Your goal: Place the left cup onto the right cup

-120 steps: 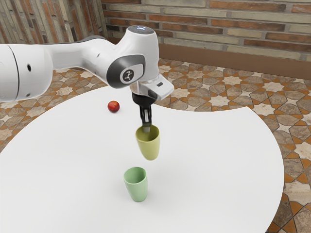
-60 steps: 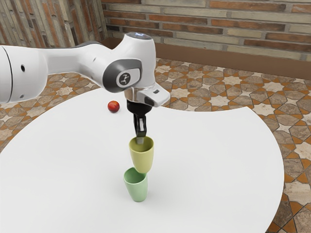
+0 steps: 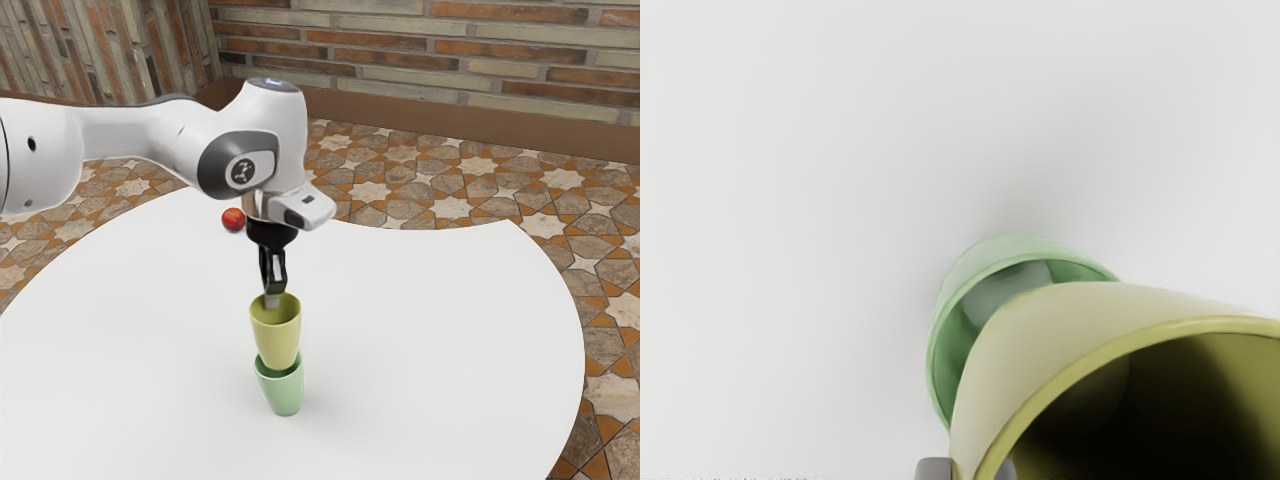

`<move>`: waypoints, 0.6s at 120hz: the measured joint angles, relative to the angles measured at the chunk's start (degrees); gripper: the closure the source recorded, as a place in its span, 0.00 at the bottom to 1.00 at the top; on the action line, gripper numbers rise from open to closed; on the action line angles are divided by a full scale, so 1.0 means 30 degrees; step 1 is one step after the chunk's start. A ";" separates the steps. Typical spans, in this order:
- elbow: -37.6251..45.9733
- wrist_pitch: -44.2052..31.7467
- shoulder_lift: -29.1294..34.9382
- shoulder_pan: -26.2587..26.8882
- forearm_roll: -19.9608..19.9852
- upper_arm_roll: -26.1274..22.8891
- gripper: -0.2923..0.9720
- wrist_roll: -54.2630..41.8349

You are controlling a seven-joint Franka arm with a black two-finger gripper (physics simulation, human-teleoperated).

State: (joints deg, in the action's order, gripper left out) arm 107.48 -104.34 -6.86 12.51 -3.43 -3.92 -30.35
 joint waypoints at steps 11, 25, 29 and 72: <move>0.0130 -0.0013 -0.0125 -0.0014 0.0013 -0.0004 0.85 0.0080; 0.0195 -0.0077 -0.0323 -0.0118 0.0027 0.0011 0.85 0.0168; 0.0205 -0.0098 -0.0358 -0.0169 0.0027 0.0013 0.85 0.0190; 0.0062 -0.0246 -0.0909 -0.0071 -0.0079 0.0000 0.76 0.0373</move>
State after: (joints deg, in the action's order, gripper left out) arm 107.66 -105.08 -9.59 12.30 -3.67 -3.92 -29.24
